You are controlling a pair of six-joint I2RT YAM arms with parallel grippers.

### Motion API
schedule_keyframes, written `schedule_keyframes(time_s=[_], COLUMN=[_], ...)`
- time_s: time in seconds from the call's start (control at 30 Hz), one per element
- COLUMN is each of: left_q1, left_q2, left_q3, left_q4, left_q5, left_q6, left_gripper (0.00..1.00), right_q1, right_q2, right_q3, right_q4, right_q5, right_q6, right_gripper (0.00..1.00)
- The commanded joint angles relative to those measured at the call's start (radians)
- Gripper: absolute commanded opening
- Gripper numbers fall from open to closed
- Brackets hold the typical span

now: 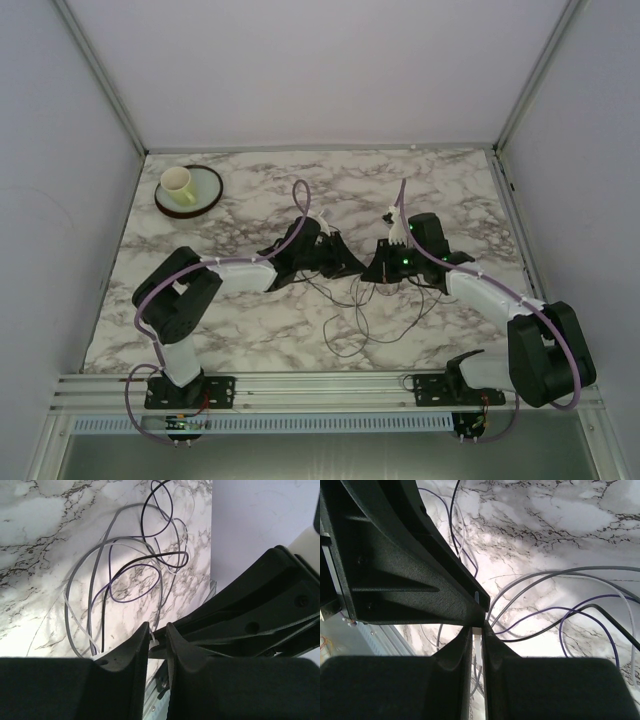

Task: Zip-tie the wires
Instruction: Tie the cable at the center of the board.

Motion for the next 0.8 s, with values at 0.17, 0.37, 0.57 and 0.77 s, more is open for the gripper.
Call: schedule_keyframes(time_s=[0.17, 0.37, 0.57, 0.77], left_q1=[-0.025, -0.028, -0.029, -0.029], left_q2=[0.003, 0.007, 0.010, 0.013], left_q3=[-0.011, -0.019, -0.023, -0.023], left_q4=[0.060, 0.069, 0.072, 0.073], left_q5=[-0.032, -0.044, -0.042, -0.038], left_q6=[-0.062, -0.073, -0.071, -0.065], left_gripper=[0.16, 0.16, 0.16, 0.00], right_q1=[0.017, 0.016, 0.016, 0.016], right_q2=[-0.036, -0.052, -0.060, -0.061], right_q3=[-0.016, -0.031, -0.032, -0.034], right_q4=[0.121, 0.153, 0.163, 0.172], right_q5=[0.053, 0.081, 0.094, 0.104], right_q6=[0.097, 0.133, 0.149, 0.161], right_gripper=[0.00, 0.00, 0.00, 0.00])
